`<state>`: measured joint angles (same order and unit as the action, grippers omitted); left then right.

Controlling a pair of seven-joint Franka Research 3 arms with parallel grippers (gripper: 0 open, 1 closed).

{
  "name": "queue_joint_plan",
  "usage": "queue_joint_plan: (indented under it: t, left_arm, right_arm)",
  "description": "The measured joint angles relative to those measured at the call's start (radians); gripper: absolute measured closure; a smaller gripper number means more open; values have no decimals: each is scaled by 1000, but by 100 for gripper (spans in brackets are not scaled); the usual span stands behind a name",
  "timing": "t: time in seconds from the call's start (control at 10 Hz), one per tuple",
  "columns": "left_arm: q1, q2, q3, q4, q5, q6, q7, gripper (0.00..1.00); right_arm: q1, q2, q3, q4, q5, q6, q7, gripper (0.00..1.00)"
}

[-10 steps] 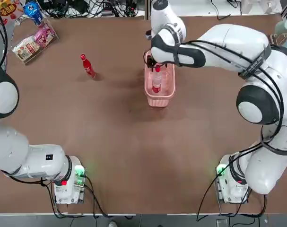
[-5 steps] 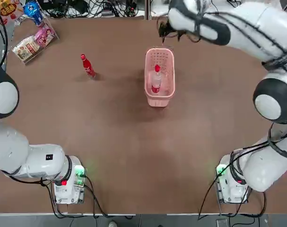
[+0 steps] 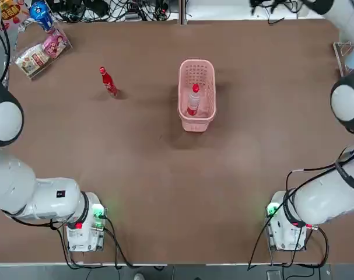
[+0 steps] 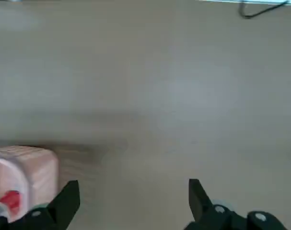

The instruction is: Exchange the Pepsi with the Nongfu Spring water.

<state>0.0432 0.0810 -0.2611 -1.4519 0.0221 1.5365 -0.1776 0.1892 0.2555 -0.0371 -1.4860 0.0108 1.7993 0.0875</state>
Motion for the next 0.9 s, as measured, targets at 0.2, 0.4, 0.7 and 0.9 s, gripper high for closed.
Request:
queue_joint_plan:
  t: [0.2,0.4,0.7,0.9]
  left_arm:
    - [-2,0,-2,0,2,0,0,0]
    - [-1,0,-3,0,3,1,0,0]
    - [1,0,-2,0,3,2,0,0]
    - [3,0,0,0,3,3,0,0]
  right_arm:
    - [-111,-3,1,4,-14,-18,-51,0]
    - [-175,-51,6,21,-15,-88,-58,0]
    - [-238,-170,75,25,-14,-213,-53,0]
    - [-255,-207,95,-14,-10,-221,-52,0]
